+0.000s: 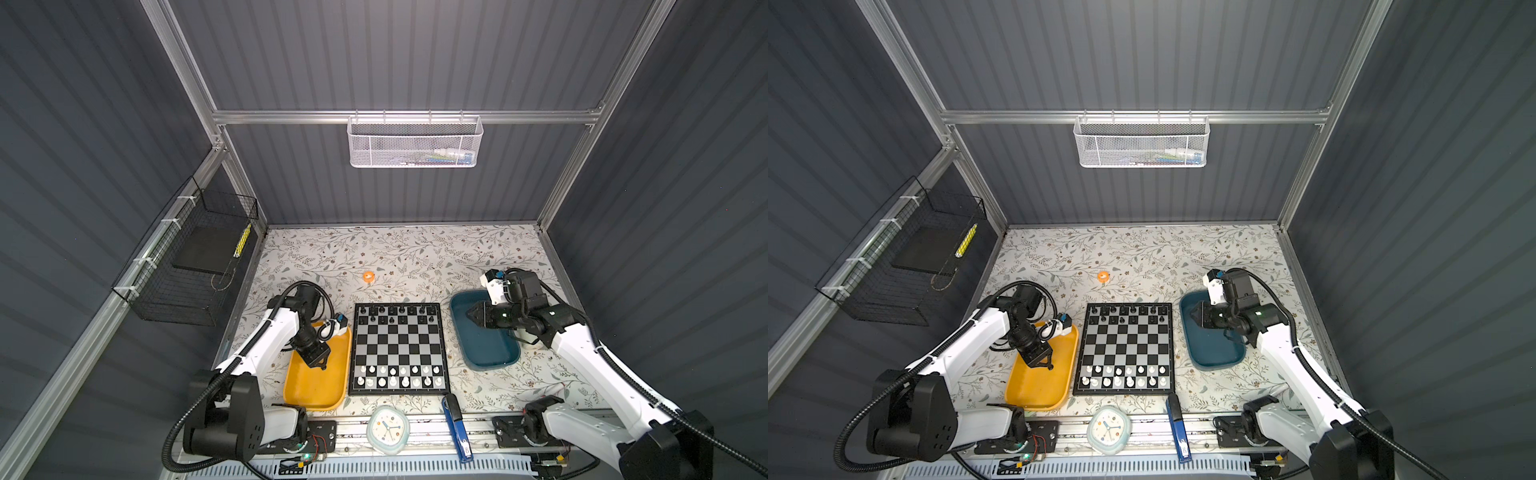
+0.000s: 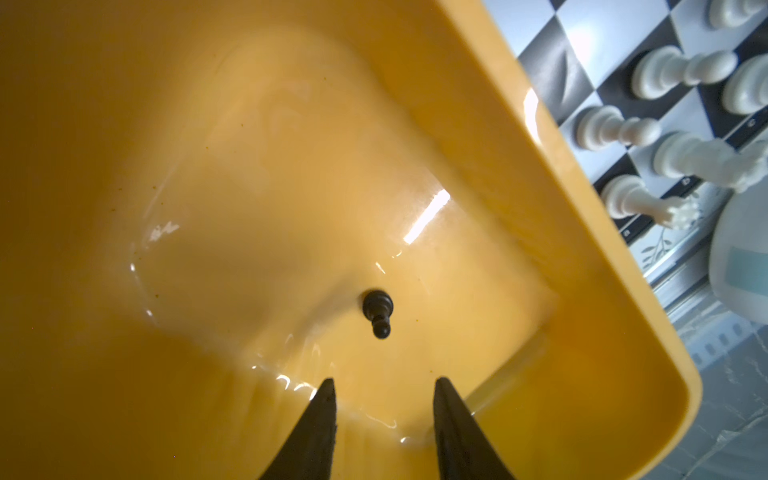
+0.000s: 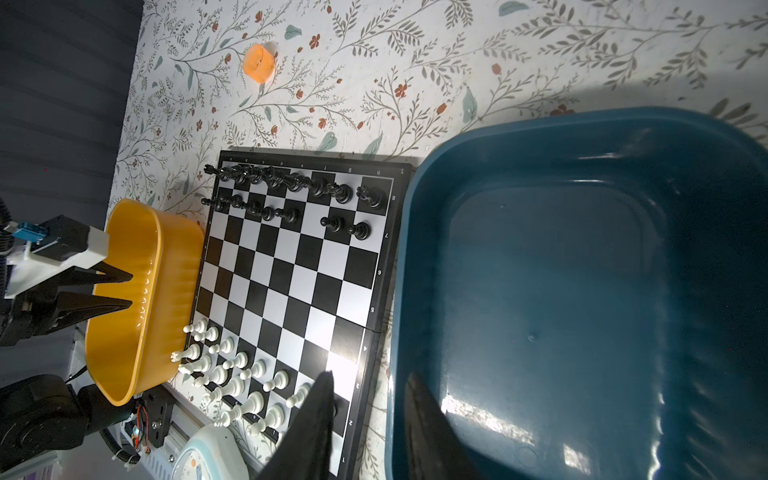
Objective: Set up the chess pieces on the board
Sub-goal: 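Lower the left gripper into the yellow tray and close on the last black pawn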
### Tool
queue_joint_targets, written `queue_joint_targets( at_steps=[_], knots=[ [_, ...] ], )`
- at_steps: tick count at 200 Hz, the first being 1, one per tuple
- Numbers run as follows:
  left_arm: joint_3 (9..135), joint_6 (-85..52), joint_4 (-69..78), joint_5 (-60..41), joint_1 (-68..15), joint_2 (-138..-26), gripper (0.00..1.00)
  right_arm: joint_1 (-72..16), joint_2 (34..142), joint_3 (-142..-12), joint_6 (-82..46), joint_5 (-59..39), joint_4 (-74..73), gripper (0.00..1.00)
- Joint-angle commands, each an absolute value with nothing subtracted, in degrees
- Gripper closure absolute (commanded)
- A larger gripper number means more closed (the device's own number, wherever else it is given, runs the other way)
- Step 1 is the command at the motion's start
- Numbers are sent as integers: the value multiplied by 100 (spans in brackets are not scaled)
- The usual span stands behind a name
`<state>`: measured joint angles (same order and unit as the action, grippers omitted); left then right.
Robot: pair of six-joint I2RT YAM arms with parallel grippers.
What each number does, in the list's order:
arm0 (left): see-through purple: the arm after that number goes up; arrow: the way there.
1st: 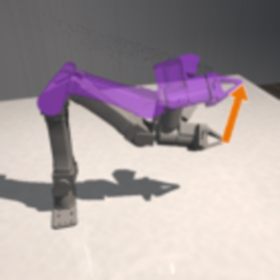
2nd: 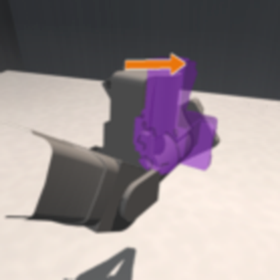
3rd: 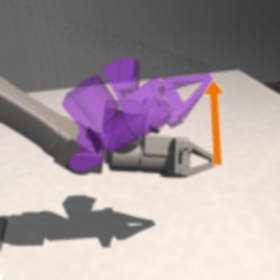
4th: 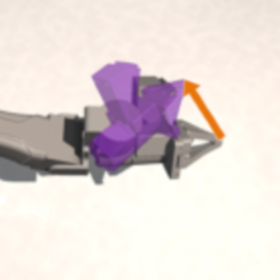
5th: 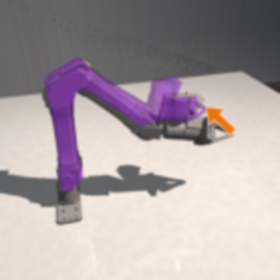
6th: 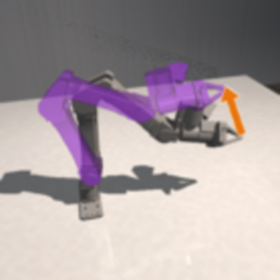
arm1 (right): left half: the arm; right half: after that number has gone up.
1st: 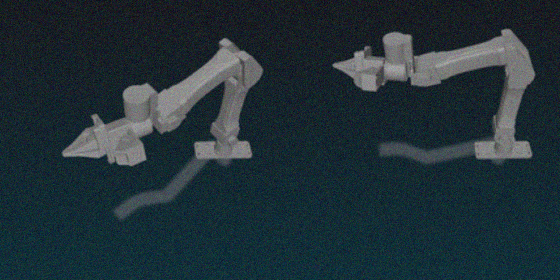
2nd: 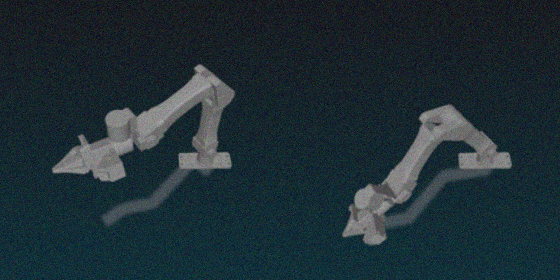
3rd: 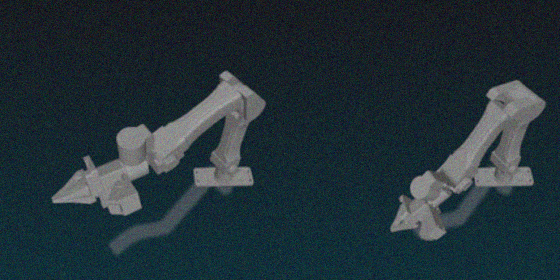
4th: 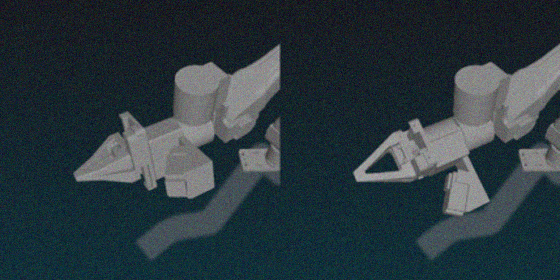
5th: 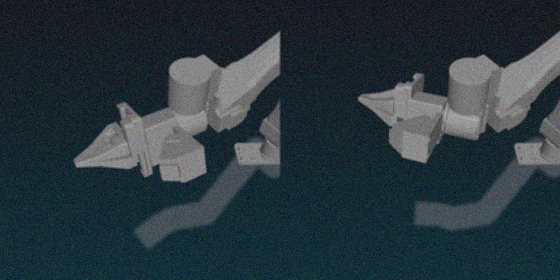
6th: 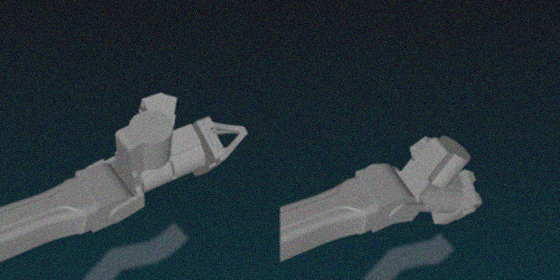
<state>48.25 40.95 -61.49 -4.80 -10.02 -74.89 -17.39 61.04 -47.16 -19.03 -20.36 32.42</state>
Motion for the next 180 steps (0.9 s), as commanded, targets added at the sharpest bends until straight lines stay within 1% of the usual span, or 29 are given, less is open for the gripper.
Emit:
queue_joint_targets(
  at_steps=[1, 94, 180],
  knots=[
    [4677, 4019, -5962, -653, -975, -7562, 60, -1736, 6082, -4808, -1854, -2092, 3194, 68],
    [4320, 4060, -5538, -571, -976, -7717, 65, -1737, 6051, -4722, -1902, -2109, 3156, 68],
    [4281, 4020, -5418, -589, -980, -7743, 69, -1740, 6048, -4667, -1925, -2145, 3112, 68]
  ],
)
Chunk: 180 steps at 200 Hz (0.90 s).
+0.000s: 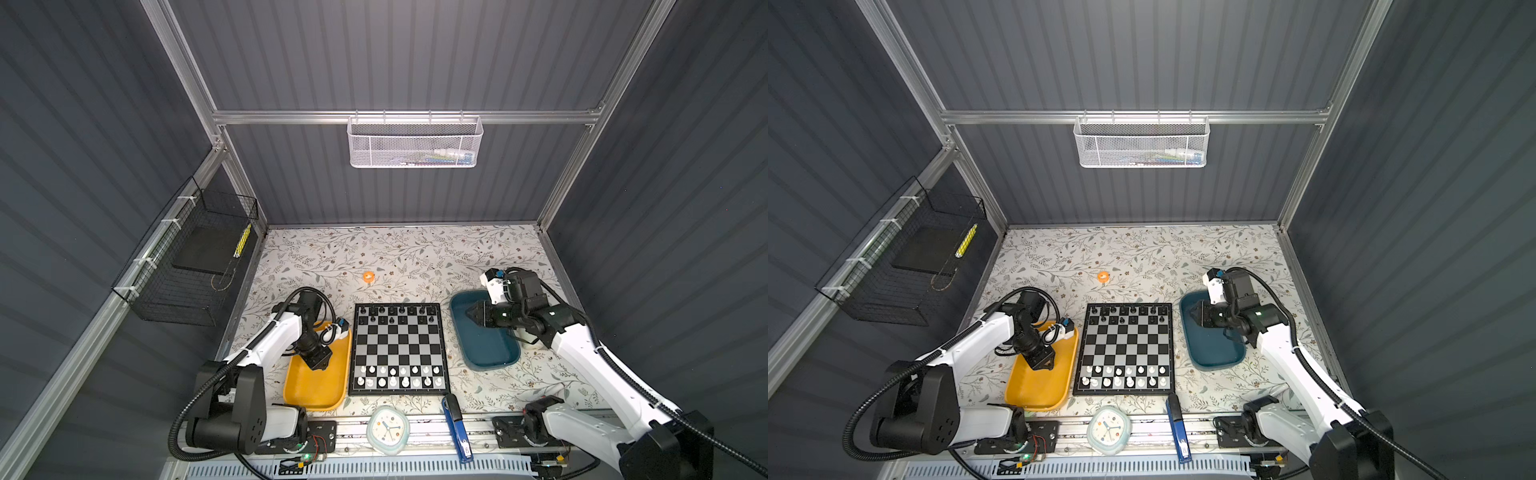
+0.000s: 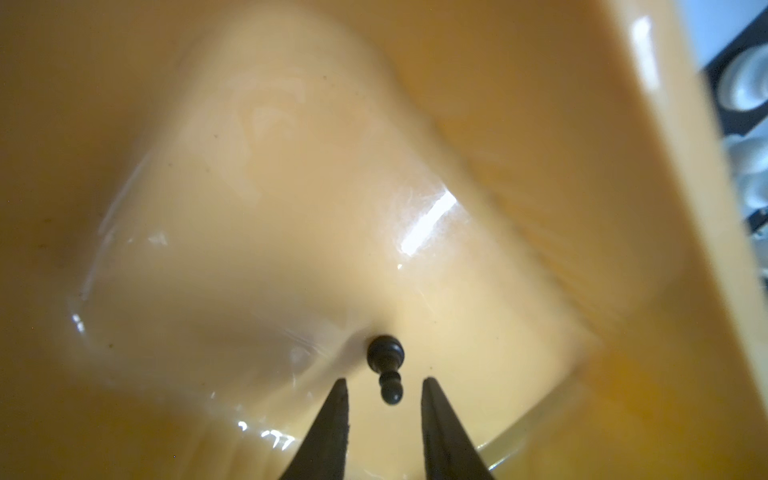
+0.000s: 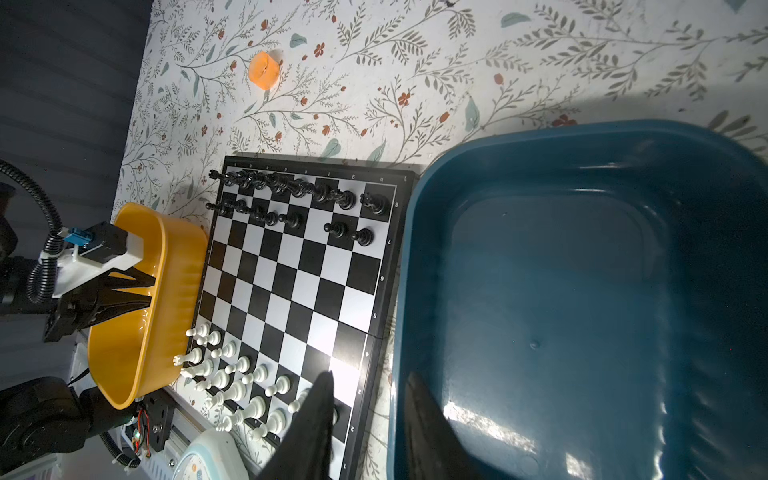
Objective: Set up the chess pieces on the board
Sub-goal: 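Lower the left gripper into the yellow tray and close on the last black pawn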
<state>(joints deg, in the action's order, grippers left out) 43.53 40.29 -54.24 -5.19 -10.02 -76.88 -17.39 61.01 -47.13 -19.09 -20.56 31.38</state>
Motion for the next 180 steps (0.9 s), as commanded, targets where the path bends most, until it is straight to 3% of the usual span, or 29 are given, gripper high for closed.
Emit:
queue_joint_targets(
  at_steps=[1, 95, 180],
  knots=[
    [4276, 4027, -5412, -589, -978, -7743, 69, -1740, 6048, -4667, -1920, -2145, 3112, 68],
    [4155, 4096, -5229, -556, -976, -7866, 72, -1734, 6056, -4696, -1916, -2159, 3120, 68],
    [4139, 4085, -5204, -536, -976, -7838, 82, -1740, 6057, -4667, -1934, -2180, 3104, 68]
  ],
)
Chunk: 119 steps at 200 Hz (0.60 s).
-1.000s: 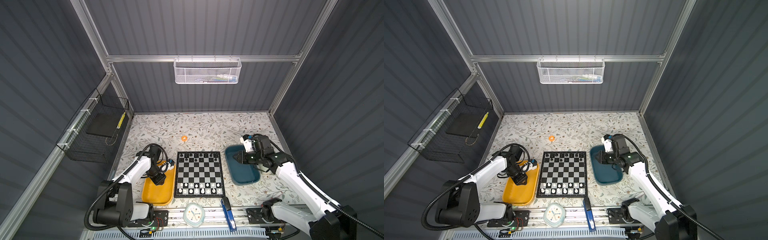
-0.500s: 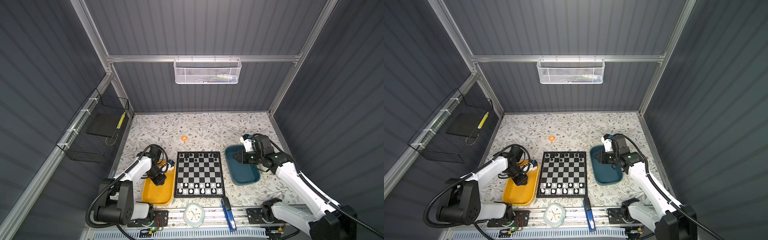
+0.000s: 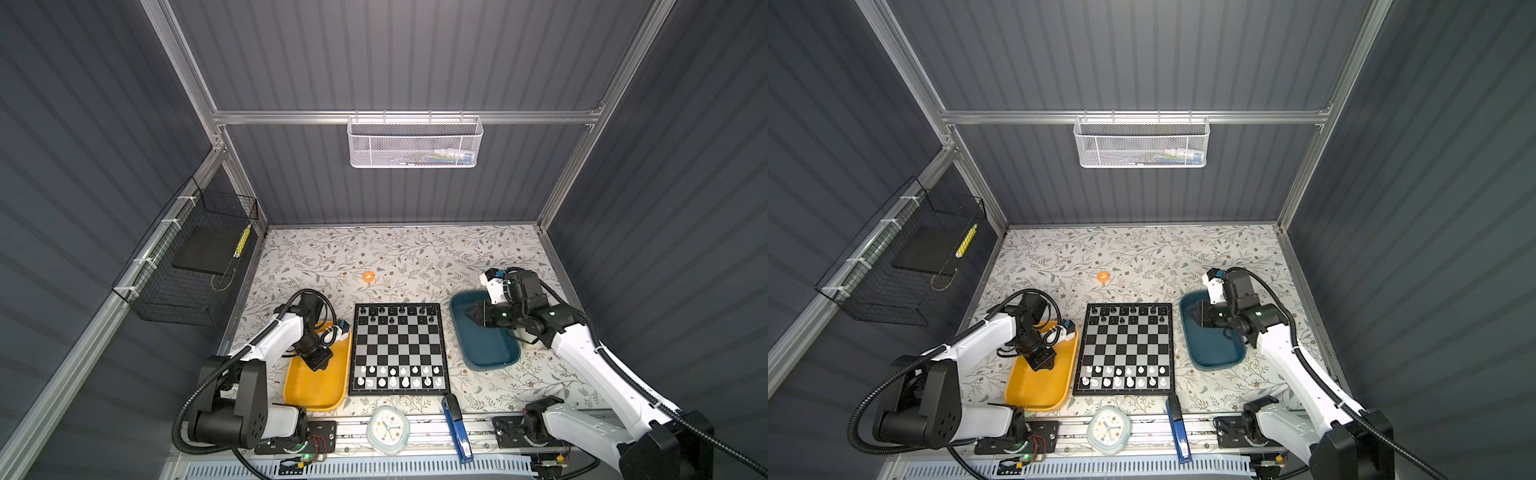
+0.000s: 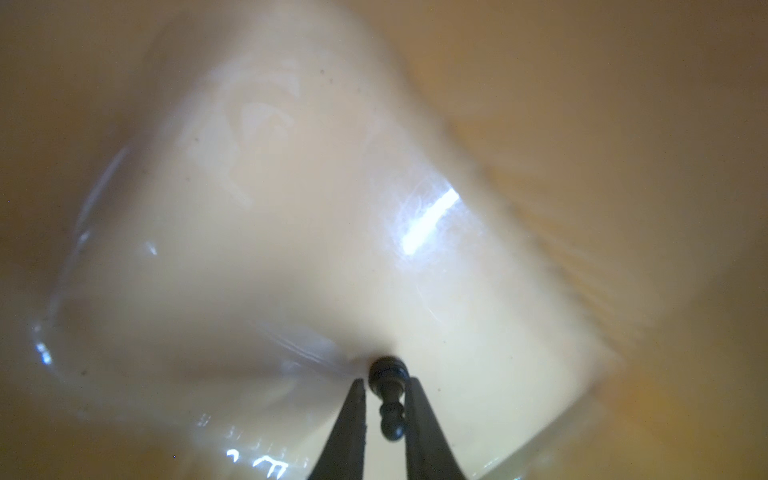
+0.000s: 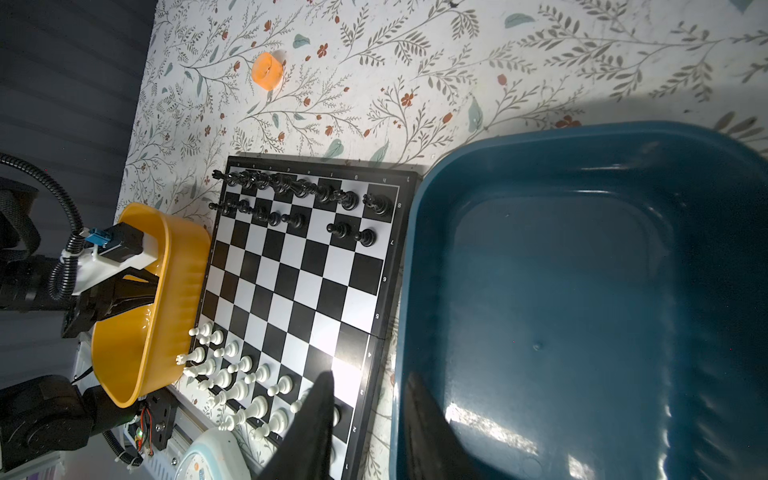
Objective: Set up the chess pieces on the board
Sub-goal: 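Lower the left gripper into the yellow tray and close on the last black pawn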
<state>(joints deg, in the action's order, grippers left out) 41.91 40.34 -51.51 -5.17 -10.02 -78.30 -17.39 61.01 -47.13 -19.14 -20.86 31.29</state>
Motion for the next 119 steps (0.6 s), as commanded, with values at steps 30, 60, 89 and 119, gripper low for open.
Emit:
queue_joint_targets(
  at_steps=[30, 60, 89, 119],
  knots=[
    [4149, 4086, -5217, -519, -976, -7805, 87, -1739, 6040, -4650, -1934, -2178, 3096, 68],
    [4238, 4081, -5293, -483, -976, -7783, 88, -1737, 6038, -4633, -1934, -2178, 3089, 68],
    [4381, 4127, -5392, -366, -976, -7726, 88, -1740, 6038, -4623, -1933, -2184, 3055, 68],
    [4517, 4174, -5492, -267, -976, -7701, 89, -1740, 6038, -4614, -1934, -2200, 3041, 68]
  ],
)
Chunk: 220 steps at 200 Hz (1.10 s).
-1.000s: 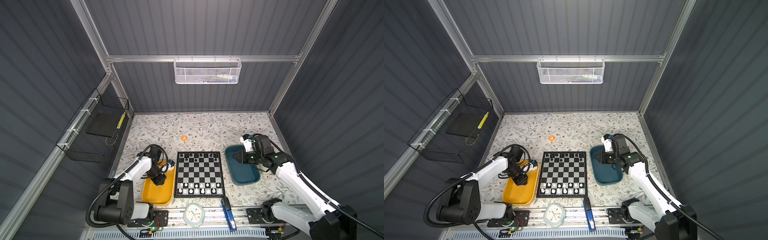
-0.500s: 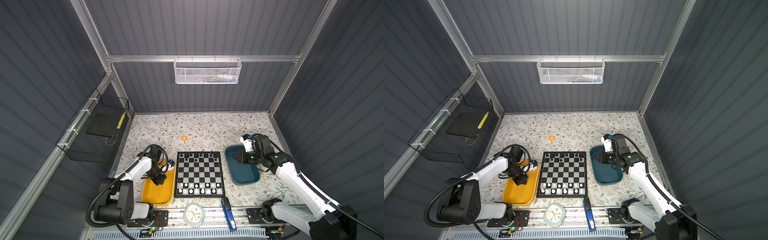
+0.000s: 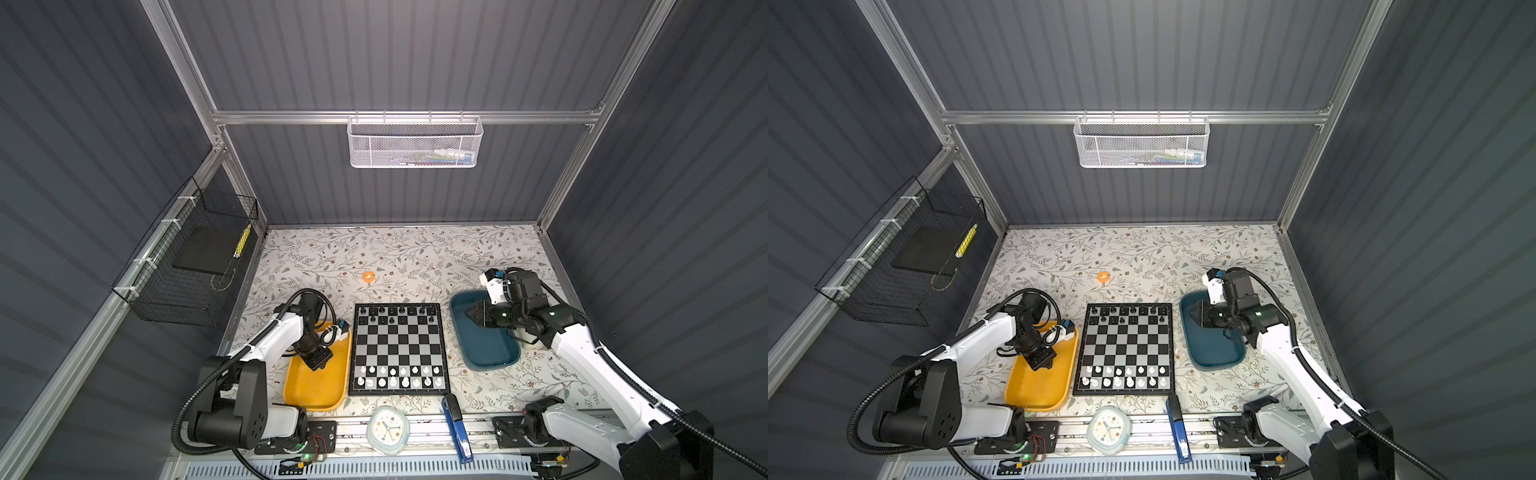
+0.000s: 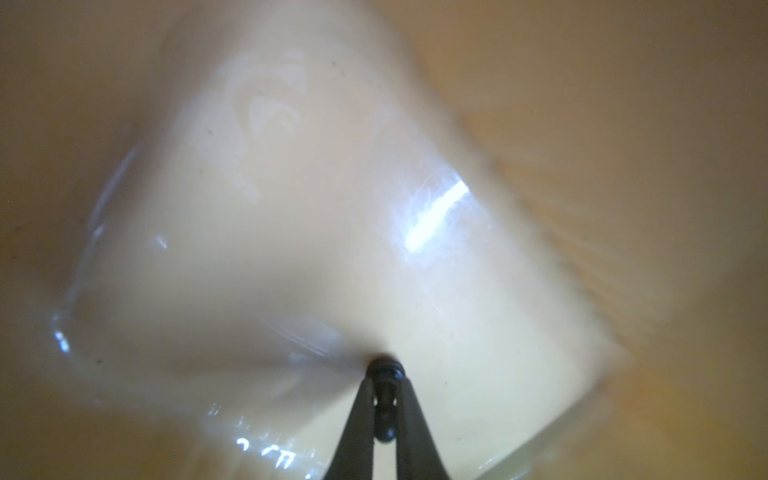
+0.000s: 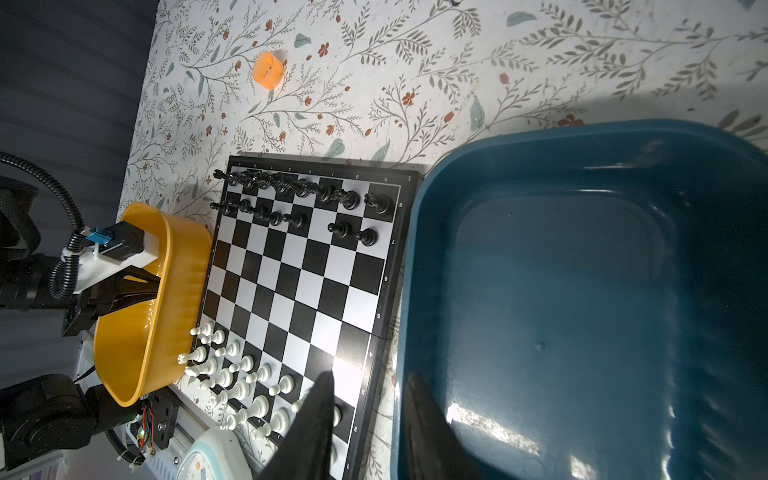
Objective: Set up the chess pieces on the board
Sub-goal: 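Lower the left gripper into the yellow tray and close on the last black pawn, then lift the last black pawn and carry it with the left gripper over the board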
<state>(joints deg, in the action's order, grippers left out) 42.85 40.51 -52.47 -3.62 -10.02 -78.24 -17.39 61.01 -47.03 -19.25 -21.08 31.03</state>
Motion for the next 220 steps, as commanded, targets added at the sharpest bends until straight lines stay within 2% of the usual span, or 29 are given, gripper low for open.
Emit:
queue_joint_targets(
  at_steps=[1, 136, 220],
  knots=[
    [4517, 4175, -5492, -265, -976, -7700, 89, -1740, 6038, -4614, -1934, -2203, 3041, 68],
    [5886, 4167, -5996, -140, -1037, -8018, 88, -1740, 6021, -4544, -1951, -2242, 2952, 68],
    [6924, 3877, -6066, 23, -2038, -8652, 87, -1740, 5915, -4516, -1960, -2217, 2975, 68]
  ],
)
